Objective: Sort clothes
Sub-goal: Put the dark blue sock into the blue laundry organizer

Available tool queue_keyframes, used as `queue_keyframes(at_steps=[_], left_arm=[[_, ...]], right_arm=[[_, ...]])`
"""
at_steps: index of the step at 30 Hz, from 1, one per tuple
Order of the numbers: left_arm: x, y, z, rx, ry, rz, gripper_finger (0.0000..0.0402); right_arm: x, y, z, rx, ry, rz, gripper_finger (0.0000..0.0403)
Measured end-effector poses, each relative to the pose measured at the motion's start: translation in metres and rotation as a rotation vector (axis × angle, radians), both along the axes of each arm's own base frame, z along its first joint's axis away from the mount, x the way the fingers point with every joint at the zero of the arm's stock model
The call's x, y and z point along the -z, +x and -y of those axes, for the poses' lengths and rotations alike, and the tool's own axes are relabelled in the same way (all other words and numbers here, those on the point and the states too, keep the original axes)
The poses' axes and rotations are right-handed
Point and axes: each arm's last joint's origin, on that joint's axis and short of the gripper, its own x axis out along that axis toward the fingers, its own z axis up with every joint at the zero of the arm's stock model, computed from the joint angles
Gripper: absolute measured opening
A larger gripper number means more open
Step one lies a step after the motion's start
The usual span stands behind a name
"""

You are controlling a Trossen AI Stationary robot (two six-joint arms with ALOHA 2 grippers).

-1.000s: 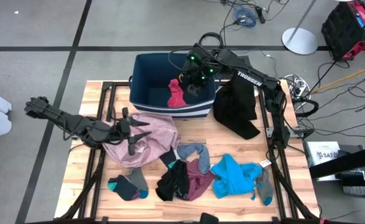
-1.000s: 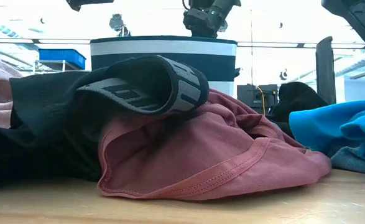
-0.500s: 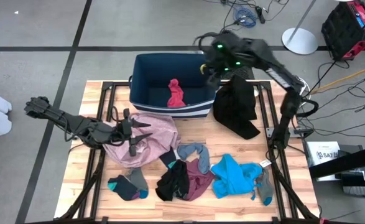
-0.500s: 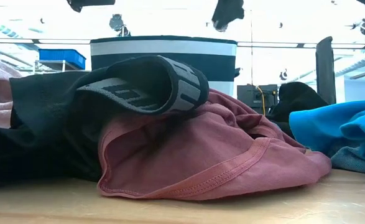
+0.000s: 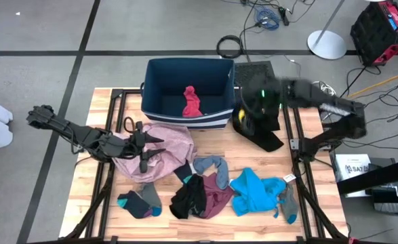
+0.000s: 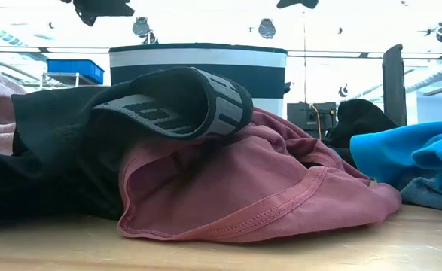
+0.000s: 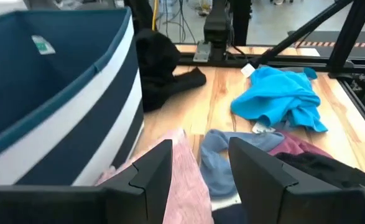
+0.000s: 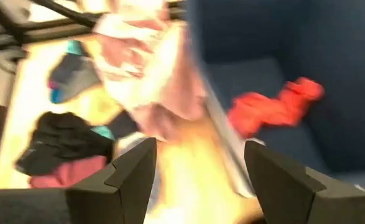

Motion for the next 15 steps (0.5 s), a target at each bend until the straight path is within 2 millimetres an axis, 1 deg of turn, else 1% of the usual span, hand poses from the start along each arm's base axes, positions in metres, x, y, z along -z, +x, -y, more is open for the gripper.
queue_keyframes(at_steps=[5,8,12,15], left_arm=[[0.003,0.002,0.002,0.015,-0.031,-0.023,0.0168],[0.008,0.007,0.004,0.040,-0.032,-0.053,0.0168],[0.018,0.017,0.009,0.058,-0.018,-0.113,0.0168],[0.029,0.027,0.014,0.075,-0.019,-0.174,0.0168]], right_arm=[[0.067,0.009,-0.044,-0.123,0.052,0.213,0.0231],[0.111,0.012,-0.064,-0.174,0.103,0.285,0.0231],[0.161,0.014,-0.081,-0.189,0.190,0.324,0.0231],[0.185,0.016,-0.089,-0.183,0.249,0.333,0.0231]])
